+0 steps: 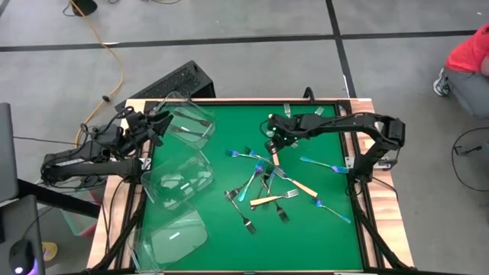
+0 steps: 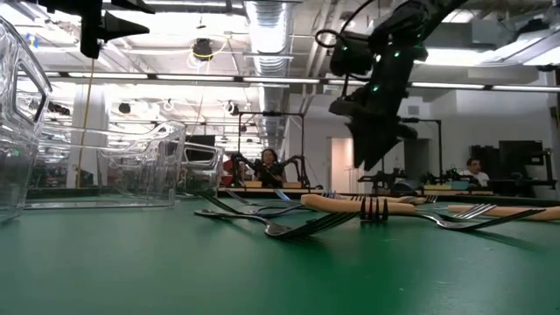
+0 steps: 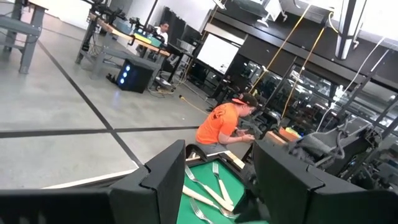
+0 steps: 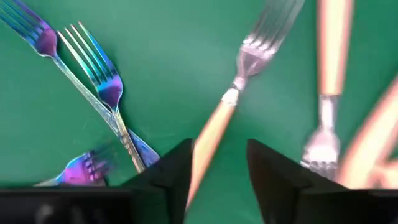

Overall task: Sort silverware by color (type)
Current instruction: Put the orange fork into the middle transparent bin

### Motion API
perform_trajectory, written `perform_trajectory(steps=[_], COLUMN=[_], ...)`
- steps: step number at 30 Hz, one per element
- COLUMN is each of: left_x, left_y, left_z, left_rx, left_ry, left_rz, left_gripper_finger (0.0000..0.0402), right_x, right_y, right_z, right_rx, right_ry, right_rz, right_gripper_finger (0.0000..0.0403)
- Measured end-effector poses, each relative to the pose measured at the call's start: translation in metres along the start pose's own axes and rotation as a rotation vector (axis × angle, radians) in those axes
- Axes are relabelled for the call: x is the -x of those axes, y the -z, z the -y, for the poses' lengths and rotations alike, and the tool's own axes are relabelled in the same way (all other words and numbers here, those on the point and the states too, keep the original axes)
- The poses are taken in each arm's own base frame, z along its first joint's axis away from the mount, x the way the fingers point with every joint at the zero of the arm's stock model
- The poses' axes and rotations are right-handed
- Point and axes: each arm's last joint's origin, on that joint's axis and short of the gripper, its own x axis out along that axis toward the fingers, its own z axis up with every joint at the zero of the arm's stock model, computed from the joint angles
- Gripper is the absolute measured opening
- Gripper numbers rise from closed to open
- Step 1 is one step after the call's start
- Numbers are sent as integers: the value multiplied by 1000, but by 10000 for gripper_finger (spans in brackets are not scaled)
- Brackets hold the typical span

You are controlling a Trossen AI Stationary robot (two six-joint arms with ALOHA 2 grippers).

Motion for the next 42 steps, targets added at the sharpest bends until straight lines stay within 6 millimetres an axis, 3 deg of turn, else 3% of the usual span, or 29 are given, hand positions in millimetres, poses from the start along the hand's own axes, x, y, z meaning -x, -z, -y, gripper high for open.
perform_trajectory(steps=[4, 9, 15, 19, 25, 33, 42], left_x=[0, 0, 0, 0, 0, 0, 0], left_y=[0, 0, 0, 0, 1, 1, 1], left_z=[0, 0, 0, 0, -1, -1, -1], left_rx=[0, 6, 5, 3, 2, 3, 6], left_ry=[0, 0, -4, -7, -11, -10, -10], left_rz=[0, 0, -1, -3, -5, -5, -5], left_gripper_finger=[172, 172, 172, 172, 172, 172, 172], right_x=[-24, -51, -61, -62, -61, -54, -12], right_y=[5, 12, 12, 15, 16, 14, 1], right_z=[-6, -7, -8, -6, -6, -7, -8], right_rx=[-12, -9, -27, -25, -8, 5, 15], right_ry=[21, 53, 26, 51, 53, 21, -73], right_rz=[-48, -115, -160, -188, -195, -183, -30], right_gripper_finger=[226, 237, 213, 155, 46, 41, 41])
